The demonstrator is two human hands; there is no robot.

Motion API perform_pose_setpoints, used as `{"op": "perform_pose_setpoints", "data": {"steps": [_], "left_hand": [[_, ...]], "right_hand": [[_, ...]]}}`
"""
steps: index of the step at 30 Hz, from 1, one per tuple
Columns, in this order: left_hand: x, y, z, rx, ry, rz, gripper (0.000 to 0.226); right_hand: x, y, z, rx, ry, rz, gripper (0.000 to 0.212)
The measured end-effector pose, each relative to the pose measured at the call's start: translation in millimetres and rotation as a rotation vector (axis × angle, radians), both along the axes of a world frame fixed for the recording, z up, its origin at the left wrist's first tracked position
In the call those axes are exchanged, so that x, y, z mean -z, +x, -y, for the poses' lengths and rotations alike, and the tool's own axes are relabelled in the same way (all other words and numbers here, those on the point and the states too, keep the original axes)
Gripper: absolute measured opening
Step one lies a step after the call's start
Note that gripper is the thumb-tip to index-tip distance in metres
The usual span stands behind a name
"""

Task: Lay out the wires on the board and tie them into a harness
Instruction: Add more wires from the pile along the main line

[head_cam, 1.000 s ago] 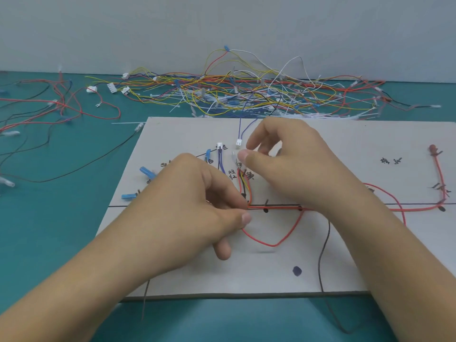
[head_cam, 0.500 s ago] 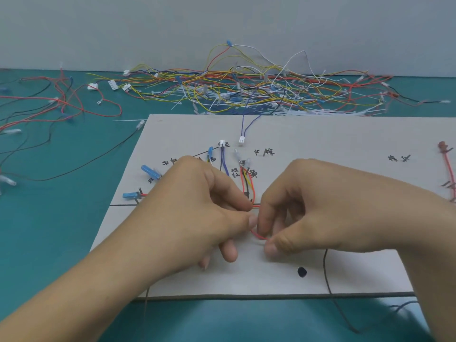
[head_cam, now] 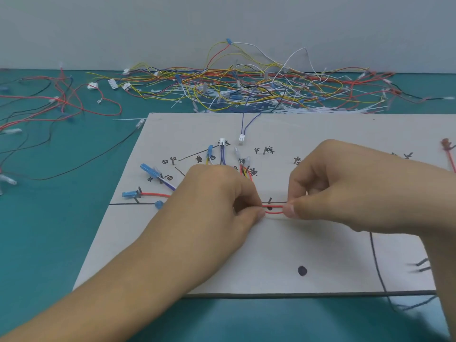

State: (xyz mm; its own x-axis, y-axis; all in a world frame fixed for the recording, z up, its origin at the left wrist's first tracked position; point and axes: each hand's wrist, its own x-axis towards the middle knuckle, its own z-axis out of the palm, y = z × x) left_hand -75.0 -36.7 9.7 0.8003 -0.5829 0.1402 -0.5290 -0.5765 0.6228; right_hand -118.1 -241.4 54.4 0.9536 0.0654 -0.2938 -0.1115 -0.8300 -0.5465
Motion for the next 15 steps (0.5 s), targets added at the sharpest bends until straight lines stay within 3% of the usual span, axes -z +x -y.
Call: {"op": "perform_pose_setpoints", "data": {"steps": [5,11,15], "left_hand": [[3,0,5,0.003,0.051,0.120,0.009],[0,0,7,-0.030,0.066,0.147,0.011],[-3,2,8,-0.021,0.066,0.183,0.019]], "right_hand": [[-1,-5,17,0.027,-0.033,-0.136,0.017],[-5,-4,40,0.075,-0.133,-0.077,0.005],[-2,-3,45,0.141,-0.100,-0.070,0.018]]}}
